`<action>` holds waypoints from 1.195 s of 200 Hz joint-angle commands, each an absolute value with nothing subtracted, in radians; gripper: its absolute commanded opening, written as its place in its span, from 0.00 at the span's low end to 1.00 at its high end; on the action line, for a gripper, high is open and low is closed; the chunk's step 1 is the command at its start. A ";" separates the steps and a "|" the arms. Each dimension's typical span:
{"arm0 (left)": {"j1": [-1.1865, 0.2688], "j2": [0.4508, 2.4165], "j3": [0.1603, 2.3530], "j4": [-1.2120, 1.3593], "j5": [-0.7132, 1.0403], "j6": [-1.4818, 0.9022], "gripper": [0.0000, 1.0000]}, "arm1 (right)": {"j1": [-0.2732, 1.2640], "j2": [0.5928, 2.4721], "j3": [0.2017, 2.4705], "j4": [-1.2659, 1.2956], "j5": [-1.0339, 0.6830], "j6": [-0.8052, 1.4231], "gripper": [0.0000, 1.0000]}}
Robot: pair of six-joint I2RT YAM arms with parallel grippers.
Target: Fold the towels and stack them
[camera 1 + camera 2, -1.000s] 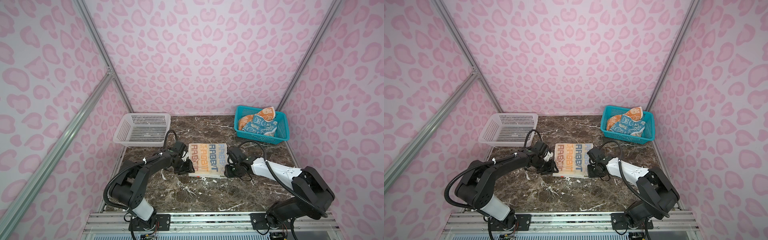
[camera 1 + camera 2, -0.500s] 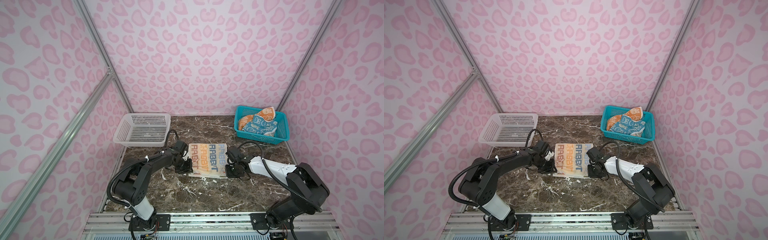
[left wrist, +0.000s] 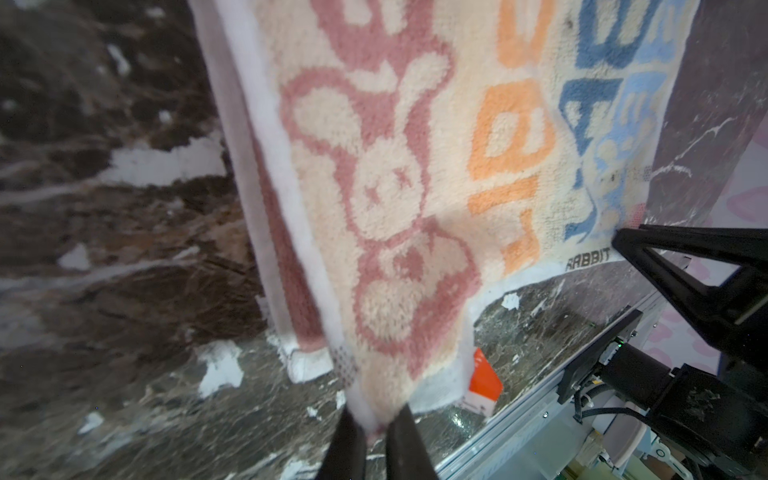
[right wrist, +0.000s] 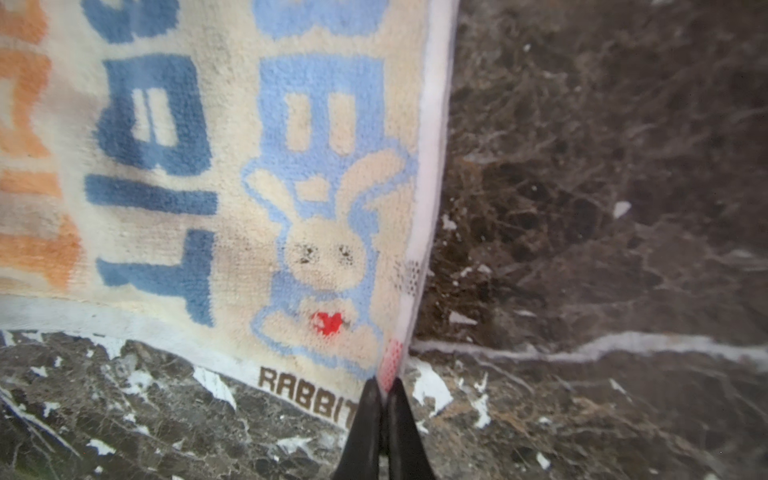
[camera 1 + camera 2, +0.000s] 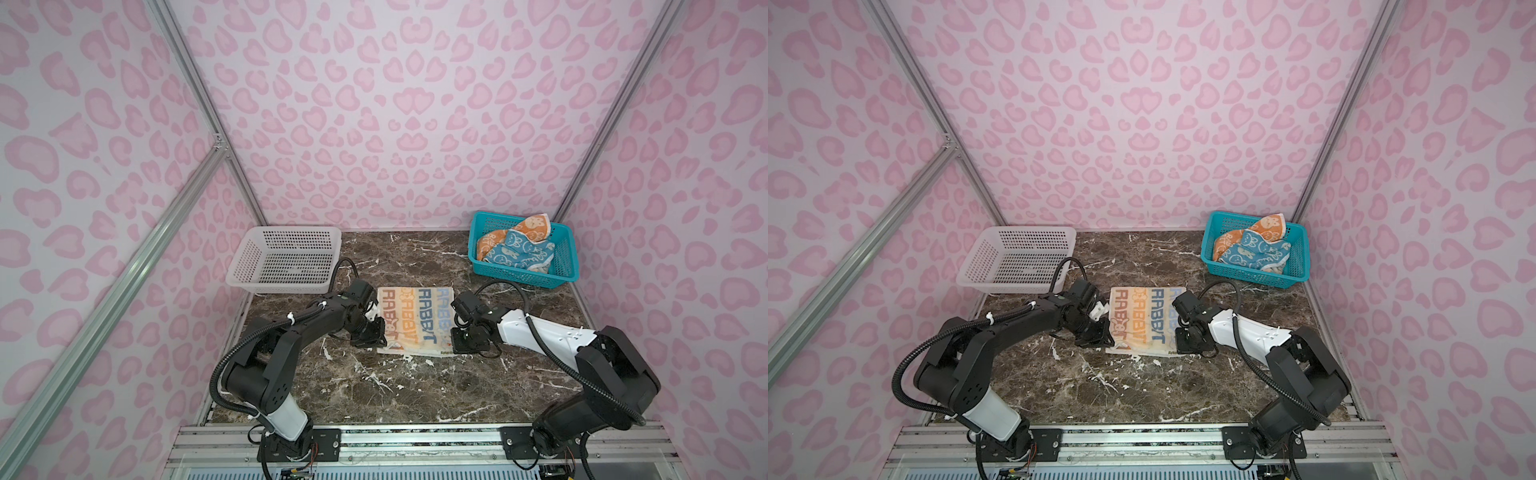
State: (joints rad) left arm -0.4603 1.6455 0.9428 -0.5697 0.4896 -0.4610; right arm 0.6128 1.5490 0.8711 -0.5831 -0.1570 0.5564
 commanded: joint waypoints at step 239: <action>-0.454 1.628 1.149 -0.793 0.341 -0.360 0.42 | 0.657 1.498 0.965 -0.584 -0.216 0.370 0.25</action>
State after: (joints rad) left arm -0.4561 1.6669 1.1004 -0.7876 0.3641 -0.3378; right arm 0.6418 1.5051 0.9546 -0.6338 -0.1497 0.4221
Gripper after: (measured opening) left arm 0.421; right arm 0.256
